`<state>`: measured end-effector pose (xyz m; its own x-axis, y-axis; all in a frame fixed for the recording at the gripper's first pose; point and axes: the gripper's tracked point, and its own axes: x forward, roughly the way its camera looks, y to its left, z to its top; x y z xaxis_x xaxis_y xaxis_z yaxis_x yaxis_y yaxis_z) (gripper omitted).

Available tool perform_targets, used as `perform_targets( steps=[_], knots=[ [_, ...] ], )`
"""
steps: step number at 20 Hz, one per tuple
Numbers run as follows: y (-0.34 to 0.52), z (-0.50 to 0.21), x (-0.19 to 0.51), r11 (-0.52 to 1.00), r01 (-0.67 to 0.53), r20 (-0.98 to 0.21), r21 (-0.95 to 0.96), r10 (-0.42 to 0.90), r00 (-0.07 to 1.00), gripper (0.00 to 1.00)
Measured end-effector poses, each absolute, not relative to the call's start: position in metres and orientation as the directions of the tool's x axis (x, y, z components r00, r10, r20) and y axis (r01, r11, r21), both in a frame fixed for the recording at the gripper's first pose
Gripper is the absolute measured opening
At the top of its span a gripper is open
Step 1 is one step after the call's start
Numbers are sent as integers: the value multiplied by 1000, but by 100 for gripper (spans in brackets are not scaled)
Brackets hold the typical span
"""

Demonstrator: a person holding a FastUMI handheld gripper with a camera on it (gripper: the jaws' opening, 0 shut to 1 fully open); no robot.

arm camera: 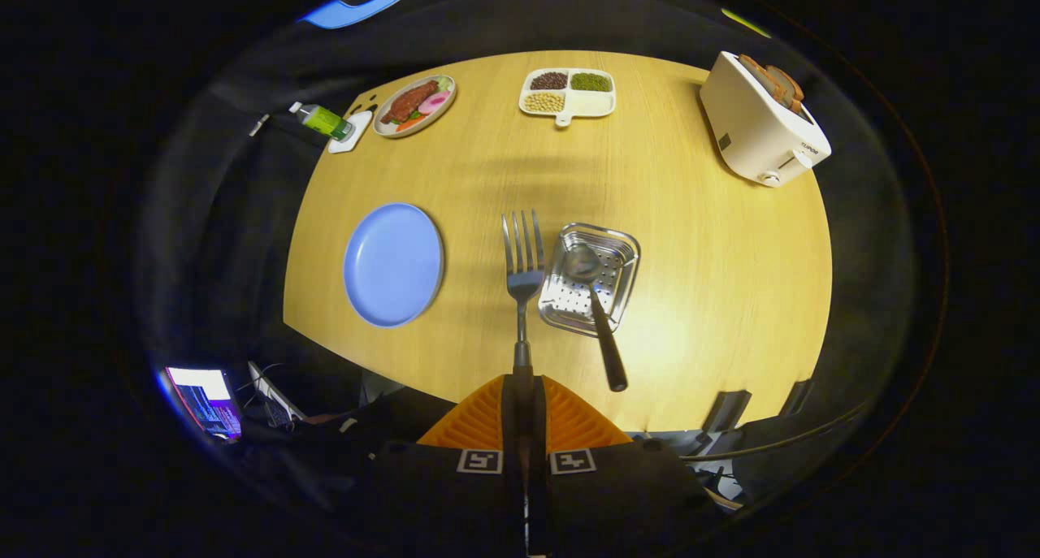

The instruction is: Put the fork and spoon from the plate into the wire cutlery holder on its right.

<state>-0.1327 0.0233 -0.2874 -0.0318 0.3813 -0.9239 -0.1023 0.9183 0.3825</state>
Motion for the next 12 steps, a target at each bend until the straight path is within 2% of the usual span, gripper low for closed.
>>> perform_targets(
  steps=[6, 12],
  knots=[
    [-8, -313, -135, 920, -140, -901, 366, 313, -299, 7],
    [-4, -319, -124, 916, -158, -834, 369, 251, -491, 8]
  ],
)
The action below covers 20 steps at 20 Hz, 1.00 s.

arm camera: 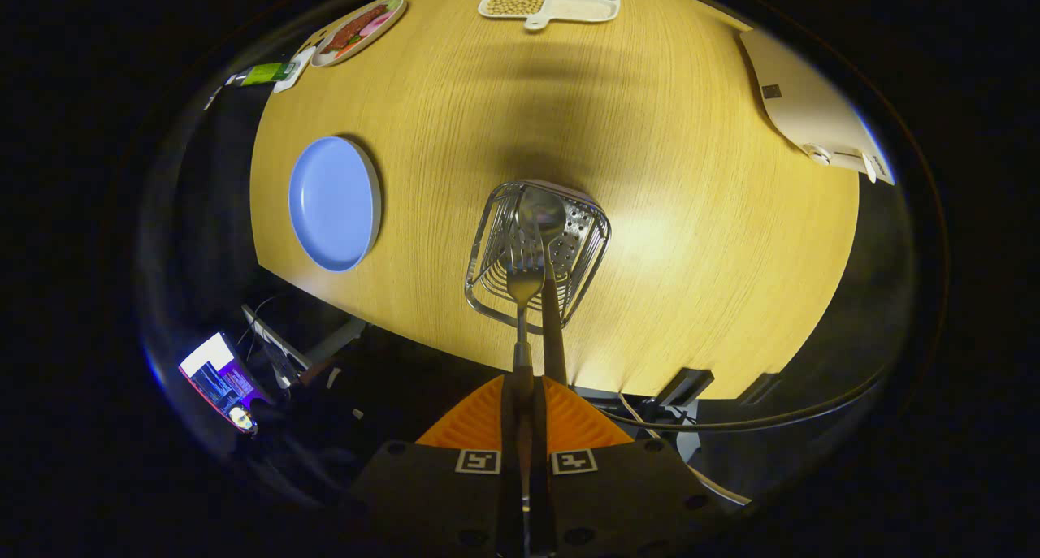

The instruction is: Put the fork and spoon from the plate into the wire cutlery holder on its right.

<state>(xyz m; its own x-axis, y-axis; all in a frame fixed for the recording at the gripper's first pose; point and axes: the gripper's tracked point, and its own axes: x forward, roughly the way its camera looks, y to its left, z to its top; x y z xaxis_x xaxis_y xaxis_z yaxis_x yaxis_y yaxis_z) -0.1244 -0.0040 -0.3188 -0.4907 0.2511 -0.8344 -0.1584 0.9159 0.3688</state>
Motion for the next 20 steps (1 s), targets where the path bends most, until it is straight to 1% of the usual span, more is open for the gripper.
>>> perform_targets(
  steps=[5, 7, 11, 13, 15, 18, 19, 20],
  knots=[
    [-9, -326, -116, 926, -216, -823, 310, 147, -548, 8],
    [-10, -327, -114, 931, -222, -818, 291, 122, -562, 10],
    [-3, -336, -104, 934, -200, -837, 297, 153, -526, 11],
    [-1, -338, -98, 934, -190, -855, 302, 177, -488, 15],
    [3, -337, -91, 931, -177, -872, 320, 216, -438, 21],
    [9, -337, -83, 927, -151, -902, 344, 281, -329, 36],
    [11, -335, -80, 924, -147, -910, 353, 303, -282, 43],
    [13, -334, -77, 920, -144, -917, 364, 326, -231, 55]
  ],
)
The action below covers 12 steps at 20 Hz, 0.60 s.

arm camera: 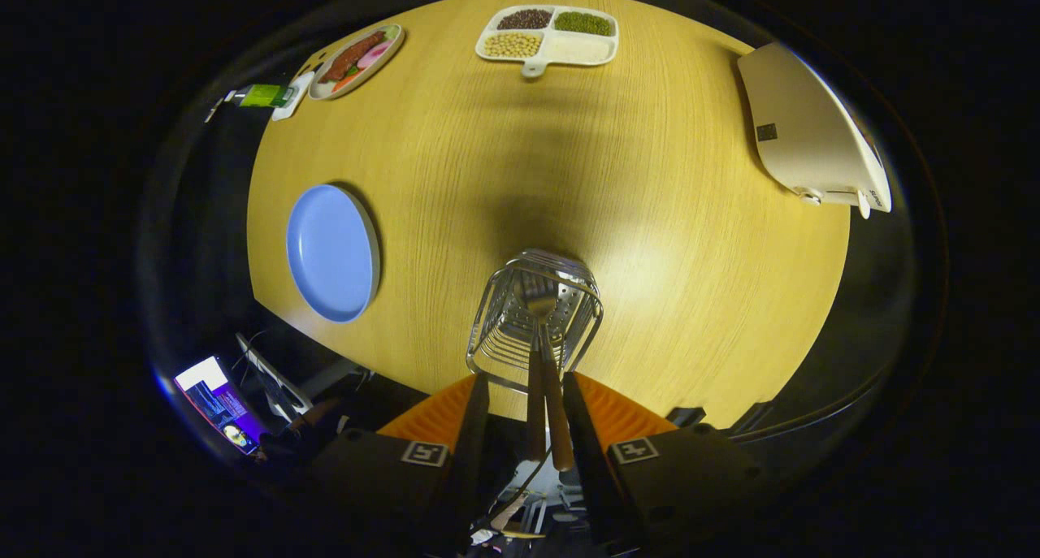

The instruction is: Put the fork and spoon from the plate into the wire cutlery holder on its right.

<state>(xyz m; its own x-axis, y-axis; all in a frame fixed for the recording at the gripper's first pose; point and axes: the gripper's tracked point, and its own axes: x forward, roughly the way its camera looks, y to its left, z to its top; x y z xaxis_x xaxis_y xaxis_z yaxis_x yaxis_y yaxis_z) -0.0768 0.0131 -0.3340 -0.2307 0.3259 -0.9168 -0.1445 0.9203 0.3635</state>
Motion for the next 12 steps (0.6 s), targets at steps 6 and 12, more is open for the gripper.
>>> perform_targets(
  steps=[6, 12],
  knots=[
    [16, -294, -49, 907, -208, -894, 365, 404, 195, 100],
    [2, -222, -31, 909, -280, -718, 310, 417, 558, 100]
  ],
)
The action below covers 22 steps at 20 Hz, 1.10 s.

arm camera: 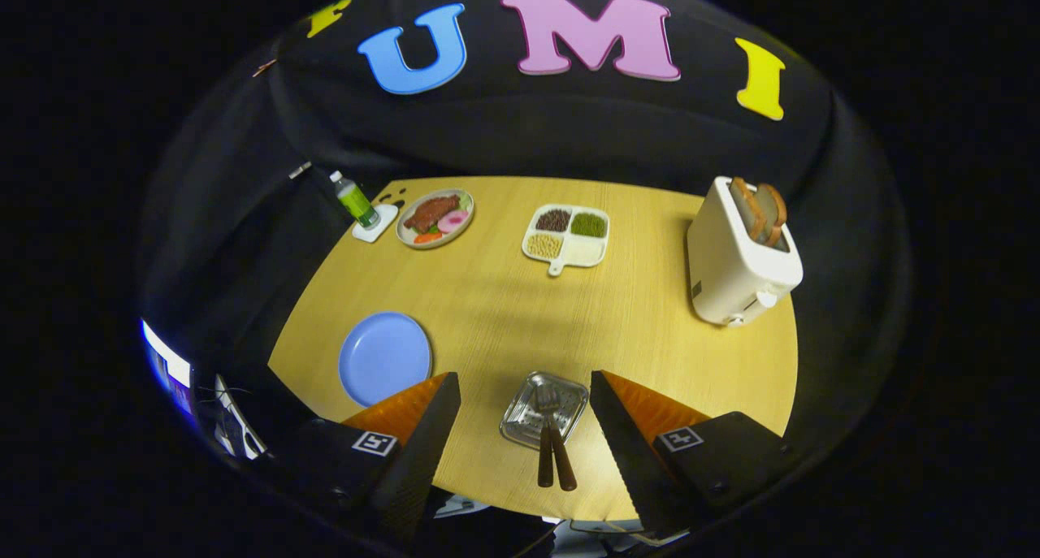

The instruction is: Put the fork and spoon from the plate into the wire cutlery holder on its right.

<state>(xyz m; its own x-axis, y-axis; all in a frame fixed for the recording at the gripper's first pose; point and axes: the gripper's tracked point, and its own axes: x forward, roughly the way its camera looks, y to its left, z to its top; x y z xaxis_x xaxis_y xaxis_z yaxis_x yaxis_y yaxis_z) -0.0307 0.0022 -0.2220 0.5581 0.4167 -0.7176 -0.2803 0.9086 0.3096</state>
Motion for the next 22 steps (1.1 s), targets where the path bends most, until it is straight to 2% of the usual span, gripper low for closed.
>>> perform_targets(
  steps=[7, 10, 15, 22],
  knots=[
    [-25, -165, -20, 922, -298, -475, 246, 383, 792, 100],
    [-30, -135, -20, 918, -324, -358, 230, 389, 849, 99],
    [-38, -102, -18, 916, -348, -217, 197, 387, 896, 100],
    [-31, -92, -21, 888, -424, -160, 181, 452, 878, 99]
  ],
)
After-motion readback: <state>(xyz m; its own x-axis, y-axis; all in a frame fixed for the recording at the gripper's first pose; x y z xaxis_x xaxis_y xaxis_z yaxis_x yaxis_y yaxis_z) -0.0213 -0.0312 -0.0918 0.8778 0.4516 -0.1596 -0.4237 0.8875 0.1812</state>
